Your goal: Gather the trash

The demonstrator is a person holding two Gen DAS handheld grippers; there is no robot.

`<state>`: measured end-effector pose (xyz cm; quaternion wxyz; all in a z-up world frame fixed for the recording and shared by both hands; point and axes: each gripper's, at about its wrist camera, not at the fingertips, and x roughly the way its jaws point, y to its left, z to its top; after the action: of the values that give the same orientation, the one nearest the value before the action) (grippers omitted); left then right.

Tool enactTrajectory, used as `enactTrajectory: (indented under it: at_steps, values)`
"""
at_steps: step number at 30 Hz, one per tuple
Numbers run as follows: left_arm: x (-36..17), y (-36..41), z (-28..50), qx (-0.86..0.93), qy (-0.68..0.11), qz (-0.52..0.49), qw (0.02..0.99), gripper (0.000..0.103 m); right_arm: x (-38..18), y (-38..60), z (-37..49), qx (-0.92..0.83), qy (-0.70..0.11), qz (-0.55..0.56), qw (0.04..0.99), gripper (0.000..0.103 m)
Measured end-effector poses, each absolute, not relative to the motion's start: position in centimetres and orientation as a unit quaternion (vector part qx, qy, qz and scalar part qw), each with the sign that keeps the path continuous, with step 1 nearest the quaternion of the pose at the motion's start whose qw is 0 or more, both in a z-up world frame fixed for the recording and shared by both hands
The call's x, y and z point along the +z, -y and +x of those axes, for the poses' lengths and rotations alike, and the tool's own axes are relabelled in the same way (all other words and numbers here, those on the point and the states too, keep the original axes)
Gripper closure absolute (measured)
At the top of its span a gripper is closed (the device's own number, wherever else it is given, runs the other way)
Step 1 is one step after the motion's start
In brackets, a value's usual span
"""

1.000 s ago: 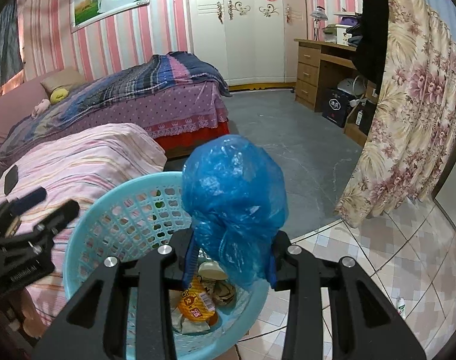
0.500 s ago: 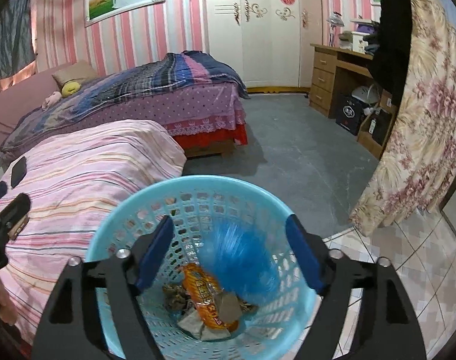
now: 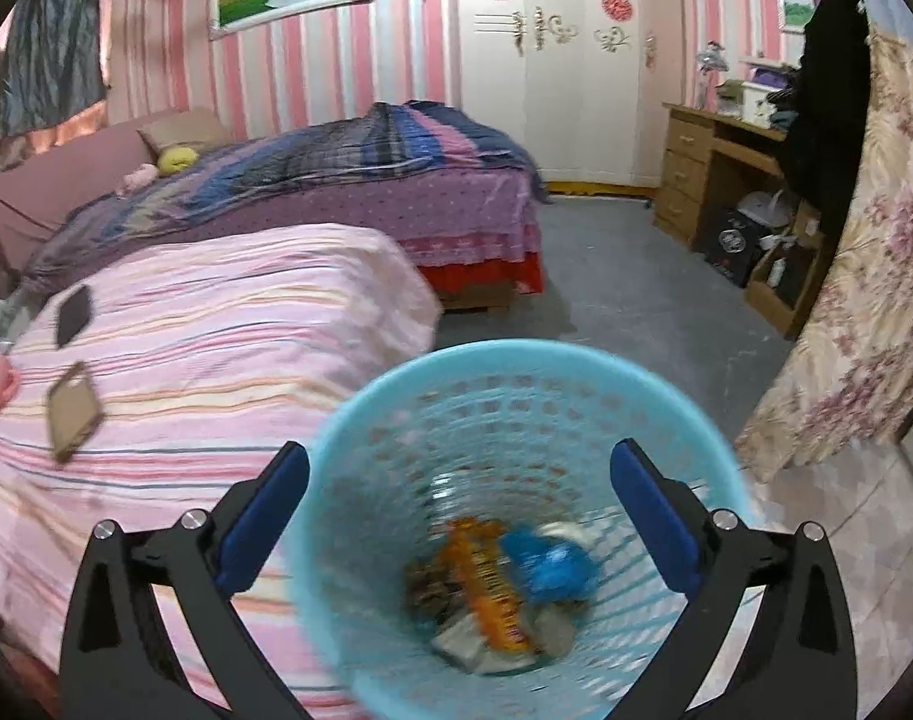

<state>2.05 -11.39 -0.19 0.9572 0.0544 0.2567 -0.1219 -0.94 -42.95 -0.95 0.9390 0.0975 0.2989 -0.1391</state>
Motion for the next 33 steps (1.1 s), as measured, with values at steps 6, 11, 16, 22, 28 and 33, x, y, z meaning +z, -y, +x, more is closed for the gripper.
enactTrajectory:
  at_steps: [6,11,16,22,28,33]
  values:
    - [-0.6,8.7,-0.3,-0.119,-0.251,0.050,0.959,0.006,-1.4,39.0,-3.0,-0.121,-0.285,0.094,0.946,0.005]
    - [-1.2,7.3,-1.7,-0.136,-0.262,0.035,0.955,0.006,-1.3,34.7,-4.9,-0.130,-0.267,0.070,0.952,0.005]
    - [-0.9,6.1,-2.8,-0.125,-0.239,0.043,0.962,0.006,-1.5,30.8,-6.1,-0.140,-0.247,0.058,0.957,0.005]
    - [-0.7,4.5,-2.5,-0.113,-0.232,0.032,0.966,0.006,-1.2,27.8,-7.6,-0.137,-0.218,0.030,0.966,0.005]
    - [-0.7,4.0,-2.0,-0.102,-0.227,0.025,0.968,0.006,-0.3,25.8,-8.1,-0.130,-0.204,0.007,0.970,0.005]
    - [-0.7,3.9,-1.8,-0.097,-0.221,0.030,0.970,0.006,0.4,25.0,-8.6,-0.128,-0.198,0.004,0.972,0.005]
